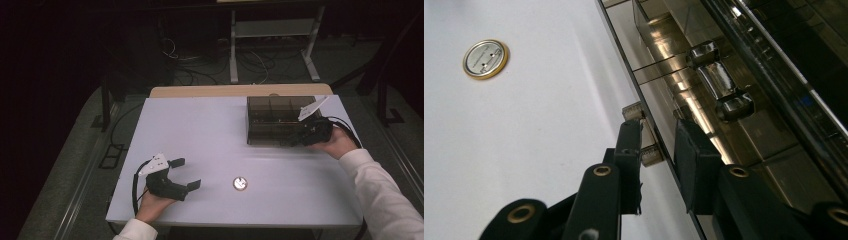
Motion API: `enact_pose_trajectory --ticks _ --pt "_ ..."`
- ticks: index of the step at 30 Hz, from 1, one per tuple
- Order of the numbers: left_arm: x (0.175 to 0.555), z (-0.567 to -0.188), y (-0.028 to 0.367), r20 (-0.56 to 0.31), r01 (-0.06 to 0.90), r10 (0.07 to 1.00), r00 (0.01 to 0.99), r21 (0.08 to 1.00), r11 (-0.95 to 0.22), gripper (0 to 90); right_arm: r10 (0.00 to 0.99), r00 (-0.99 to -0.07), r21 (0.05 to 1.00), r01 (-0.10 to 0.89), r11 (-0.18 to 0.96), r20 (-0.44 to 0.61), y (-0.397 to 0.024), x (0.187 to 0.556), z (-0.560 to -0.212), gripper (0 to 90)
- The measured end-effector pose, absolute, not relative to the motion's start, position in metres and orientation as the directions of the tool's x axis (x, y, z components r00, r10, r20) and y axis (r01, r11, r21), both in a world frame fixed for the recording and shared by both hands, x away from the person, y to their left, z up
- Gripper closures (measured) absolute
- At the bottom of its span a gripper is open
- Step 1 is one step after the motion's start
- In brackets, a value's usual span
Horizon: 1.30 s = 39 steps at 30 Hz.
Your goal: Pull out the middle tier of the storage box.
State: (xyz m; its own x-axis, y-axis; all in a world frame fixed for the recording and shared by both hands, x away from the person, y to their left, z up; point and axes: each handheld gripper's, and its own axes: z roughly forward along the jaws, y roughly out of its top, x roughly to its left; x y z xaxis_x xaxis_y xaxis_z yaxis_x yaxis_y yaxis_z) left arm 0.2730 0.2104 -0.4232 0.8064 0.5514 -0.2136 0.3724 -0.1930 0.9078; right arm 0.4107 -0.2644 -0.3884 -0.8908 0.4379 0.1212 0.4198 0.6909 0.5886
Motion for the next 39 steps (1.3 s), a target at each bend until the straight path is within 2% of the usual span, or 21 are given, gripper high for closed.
enact_pose_trajectory --ticks 14,16,39 --pt "0.273 -0.423 0.21 -0.214 0.373 0.551 0.807 0.907 -0.194 0.0 0.387 -0.906 0.578 0.41 0.706 0.171 -0.265 0.409 -0.389 76.0" --pt "0.273 -0.423 0.21 -0.214 0.373 0.551 0.806 0.908 -0.193 0.0 0.386 -0.908 0.584 0.406 0.703 0.166 -0.266 0.408 -0.388 80.8" --pt "0.273 -0.424 0.209 -0.215 0.376 0.554 0.804 0.906 -0.193 0.0 0.335 -0.934 0.58 0.342 0.739 0.124 -0.269 0.393 -0.391 81.0"
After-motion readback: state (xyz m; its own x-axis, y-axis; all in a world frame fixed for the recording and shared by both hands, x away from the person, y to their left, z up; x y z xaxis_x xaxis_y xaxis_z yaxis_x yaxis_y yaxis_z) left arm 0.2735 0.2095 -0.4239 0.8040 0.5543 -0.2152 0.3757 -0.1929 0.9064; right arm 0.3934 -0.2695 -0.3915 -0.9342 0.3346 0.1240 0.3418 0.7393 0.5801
